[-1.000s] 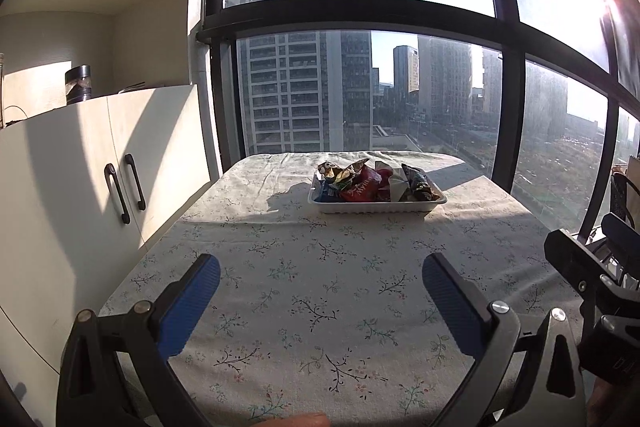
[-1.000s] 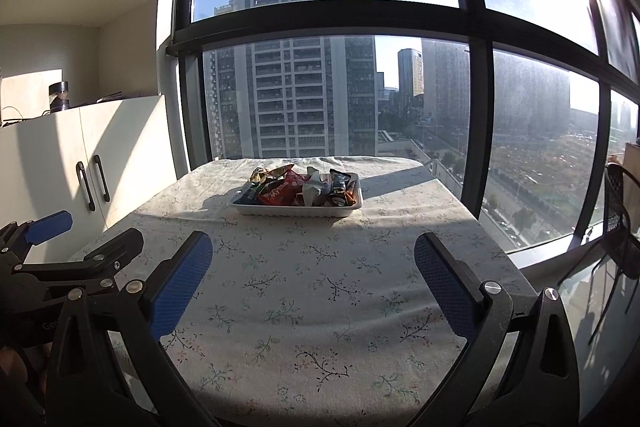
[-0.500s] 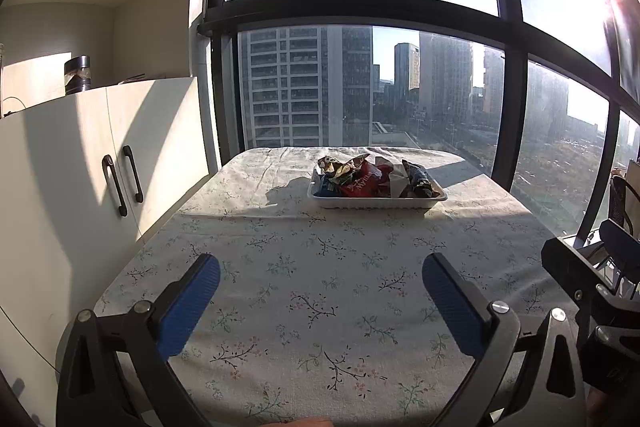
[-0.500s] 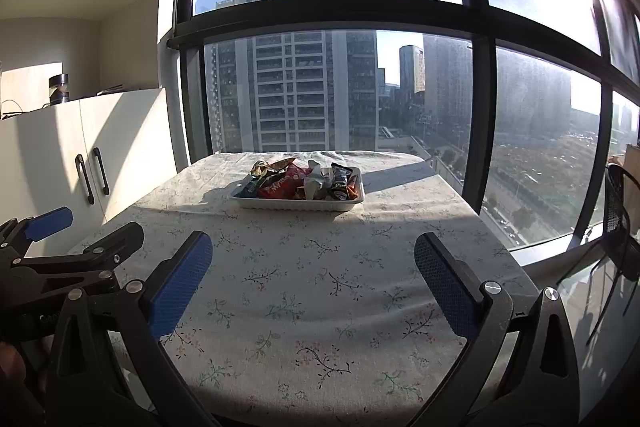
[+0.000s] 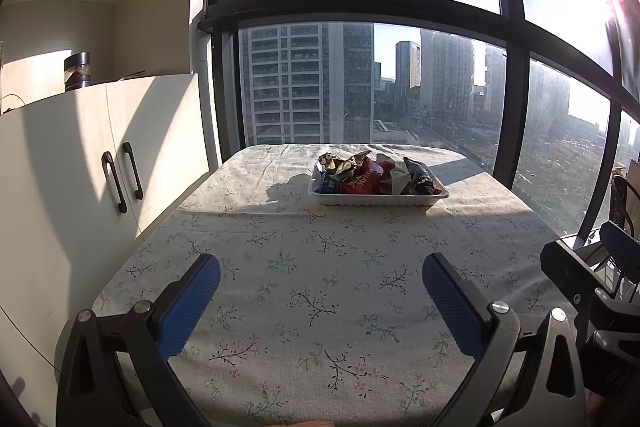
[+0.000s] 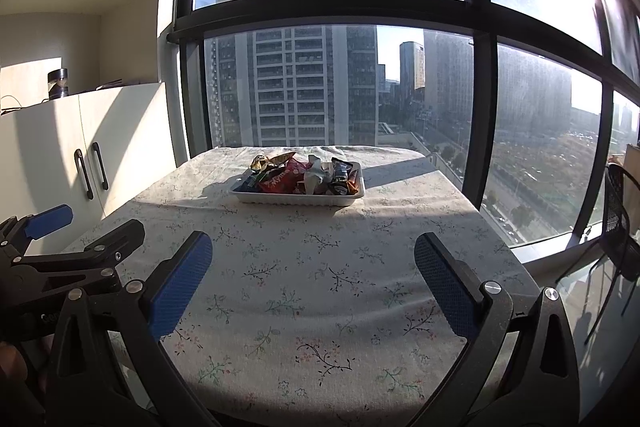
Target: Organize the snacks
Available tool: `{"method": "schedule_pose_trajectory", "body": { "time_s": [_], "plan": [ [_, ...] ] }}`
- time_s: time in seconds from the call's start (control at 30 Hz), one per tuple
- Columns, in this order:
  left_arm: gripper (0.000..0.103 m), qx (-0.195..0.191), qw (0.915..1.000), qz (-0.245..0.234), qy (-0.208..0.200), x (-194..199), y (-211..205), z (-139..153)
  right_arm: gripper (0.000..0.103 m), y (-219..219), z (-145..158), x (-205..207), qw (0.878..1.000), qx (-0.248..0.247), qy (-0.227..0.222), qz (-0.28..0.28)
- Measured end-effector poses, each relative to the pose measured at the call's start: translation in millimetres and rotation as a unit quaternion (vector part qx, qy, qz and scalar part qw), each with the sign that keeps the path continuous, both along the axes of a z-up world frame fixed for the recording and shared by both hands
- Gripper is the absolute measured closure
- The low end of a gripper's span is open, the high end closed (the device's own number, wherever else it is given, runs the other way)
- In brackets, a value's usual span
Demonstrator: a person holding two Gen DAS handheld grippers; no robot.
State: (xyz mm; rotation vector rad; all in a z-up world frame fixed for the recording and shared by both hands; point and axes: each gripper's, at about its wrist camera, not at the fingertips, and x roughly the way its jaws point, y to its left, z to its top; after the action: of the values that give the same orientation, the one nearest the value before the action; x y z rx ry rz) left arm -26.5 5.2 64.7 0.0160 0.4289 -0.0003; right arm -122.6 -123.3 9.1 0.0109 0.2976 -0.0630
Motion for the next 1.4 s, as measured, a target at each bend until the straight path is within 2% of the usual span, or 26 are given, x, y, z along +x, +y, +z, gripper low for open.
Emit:
{"method": "schedule_pose_trajectory", "body": {
  "time_s": [1.4],
  "plan": [
    [0.000,0.003,1.0000,-0.004,0.007,1.8,-1.9,-6.6,0.000,-2.5,-6.1,4.6,1.000,-0.002,0.011,0.009]
  ]
}}
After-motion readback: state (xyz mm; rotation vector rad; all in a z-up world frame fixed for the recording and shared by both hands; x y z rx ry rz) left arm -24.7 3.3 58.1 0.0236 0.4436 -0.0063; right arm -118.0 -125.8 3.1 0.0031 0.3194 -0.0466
